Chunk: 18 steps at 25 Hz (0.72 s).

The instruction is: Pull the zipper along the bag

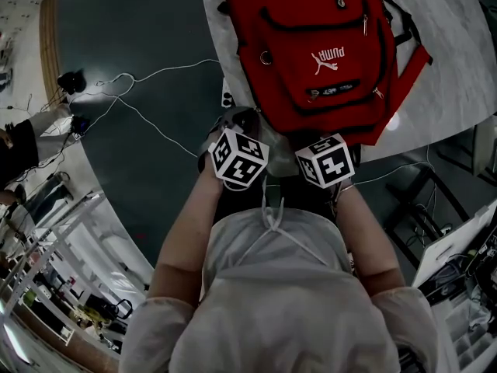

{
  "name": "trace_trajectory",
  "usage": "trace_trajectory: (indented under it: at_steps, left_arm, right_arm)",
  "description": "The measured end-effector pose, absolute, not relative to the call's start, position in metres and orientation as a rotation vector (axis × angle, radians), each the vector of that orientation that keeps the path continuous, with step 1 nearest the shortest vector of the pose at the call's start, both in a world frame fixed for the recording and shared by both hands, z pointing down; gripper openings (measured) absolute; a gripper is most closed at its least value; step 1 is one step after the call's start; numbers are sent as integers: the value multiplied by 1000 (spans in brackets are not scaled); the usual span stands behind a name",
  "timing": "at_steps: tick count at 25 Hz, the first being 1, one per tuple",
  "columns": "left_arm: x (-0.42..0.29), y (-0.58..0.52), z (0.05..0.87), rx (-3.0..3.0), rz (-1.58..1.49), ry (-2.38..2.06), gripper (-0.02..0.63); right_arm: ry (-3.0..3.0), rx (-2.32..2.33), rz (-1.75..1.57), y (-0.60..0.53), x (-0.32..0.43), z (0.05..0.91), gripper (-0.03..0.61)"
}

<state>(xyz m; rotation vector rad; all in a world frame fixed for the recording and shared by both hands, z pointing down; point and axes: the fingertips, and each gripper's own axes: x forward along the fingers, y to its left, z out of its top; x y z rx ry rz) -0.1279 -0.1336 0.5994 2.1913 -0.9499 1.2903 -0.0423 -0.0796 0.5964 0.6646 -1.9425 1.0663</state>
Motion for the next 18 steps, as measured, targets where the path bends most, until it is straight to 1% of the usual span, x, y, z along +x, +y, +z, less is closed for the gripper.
trace_trajectory:
  at_steps: [11, 18]
  left_arm:
    - [-143, -165, 601, 2190, 1269, -970, 25]
    - [-155, -197, 600, 2190, 1207, -988, 25]
  right_arm:
    - [-1886, 595, 1144, -80, -43, 598, 26]
    - [-1872, 585, 1123, -80, -45, 598, 26]
